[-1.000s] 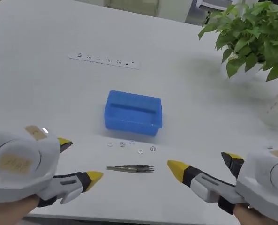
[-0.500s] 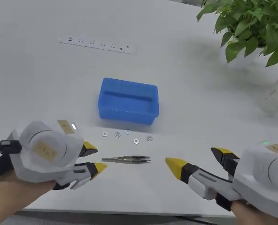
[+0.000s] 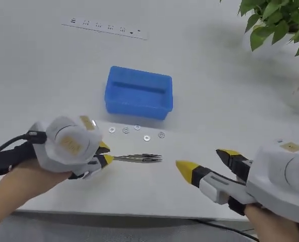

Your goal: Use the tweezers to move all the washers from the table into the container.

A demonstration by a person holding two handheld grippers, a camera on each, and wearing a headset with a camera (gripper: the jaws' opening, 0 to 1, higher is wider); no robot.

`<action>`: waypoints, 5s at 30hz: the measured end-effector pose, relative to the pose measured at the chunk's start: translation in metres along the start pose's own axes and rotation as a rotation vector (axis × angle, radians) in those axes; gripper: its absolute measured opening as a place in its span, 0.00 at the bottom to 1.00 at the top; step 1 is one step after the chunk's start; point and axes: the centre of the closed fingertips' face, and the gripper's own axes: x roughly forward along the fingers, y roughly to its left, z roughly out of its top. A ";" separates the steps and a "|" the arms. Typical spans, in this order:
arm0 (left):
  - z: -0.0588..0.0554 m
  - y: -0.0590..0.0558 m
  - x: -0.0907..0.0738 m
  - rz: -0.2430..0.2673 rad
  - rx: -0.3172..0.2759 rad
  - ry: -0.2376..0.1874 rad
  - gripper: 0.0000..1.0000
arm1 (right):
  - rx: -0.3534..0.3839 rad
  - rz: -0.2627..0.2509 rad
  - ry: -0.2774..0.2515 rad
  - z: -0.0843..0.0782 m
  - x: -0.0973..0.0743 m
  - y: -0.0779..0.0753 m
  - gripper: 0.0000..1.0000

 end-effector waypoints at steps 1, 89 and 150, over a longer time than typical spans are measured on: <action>-0.002 0.001 0.003 -0.004 0.010 0.006 0.05 | 0.001 0.002 -0.002 0.000 0.000 0.000 0.55; 0.127 -0.065 -0.164 -0.320 0.401 -0.180 0.00 | -0.621 0.660 0.041 0.046 -0.004 0.165 0.09; -0.005 0.053 -0.162 0.599 -0.331 -0.380 0.86 | -0.330 0.494 -0.094 0.067 0.148 0.109 0.03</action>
